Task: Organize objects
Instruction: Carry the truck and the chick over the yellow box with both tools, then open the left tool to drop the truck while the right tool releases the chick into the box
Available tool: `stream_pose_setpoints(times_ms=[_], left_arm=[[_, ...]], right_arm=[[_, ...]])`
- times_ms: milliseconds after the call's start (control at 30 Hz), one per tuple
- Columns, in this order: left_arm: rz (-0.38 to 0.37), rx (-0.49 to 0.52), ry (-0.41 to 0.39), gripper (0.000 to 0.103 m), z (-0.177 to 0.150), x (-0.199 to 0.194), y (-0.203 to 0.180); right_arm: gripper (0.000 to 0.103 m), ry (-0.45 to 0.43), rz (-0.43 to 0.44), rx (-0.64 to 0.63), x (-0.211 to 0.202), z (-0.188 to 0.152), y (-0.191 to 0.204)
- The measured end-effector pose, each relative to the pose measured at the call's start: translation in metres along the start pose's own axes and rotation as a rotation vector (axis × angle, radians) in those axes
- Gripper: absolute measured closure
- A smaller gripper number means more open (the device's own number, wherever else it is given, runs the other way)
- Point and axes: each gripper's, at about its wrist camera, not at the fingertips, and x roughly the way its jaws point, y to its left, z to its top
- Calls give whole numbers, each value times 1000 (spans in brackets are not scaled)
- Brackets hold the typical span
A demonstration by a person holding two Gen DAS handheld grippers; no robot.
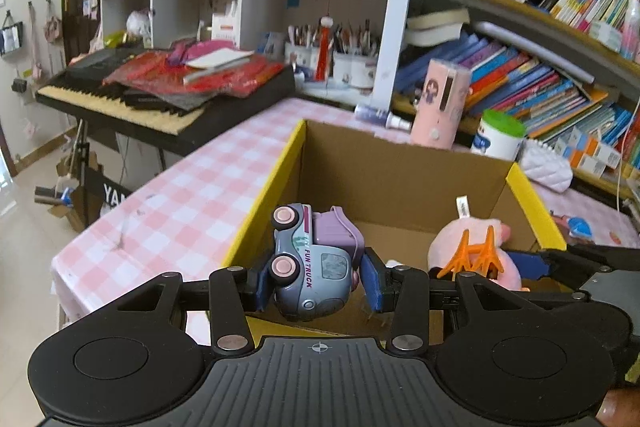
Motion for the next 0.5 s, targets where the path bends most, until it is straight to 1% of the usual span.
stream_pose_setpoints(times_ms=[300, 500], left_arm=[[17, 22, 10, 60, 3, 12, -7], [20, 15, 7, 59, 4, 15, -10]], right_arm=[[53, 28, 50, 2, 12, 2, -6], [53, 26, 84, -23, 18, 6, -12]])
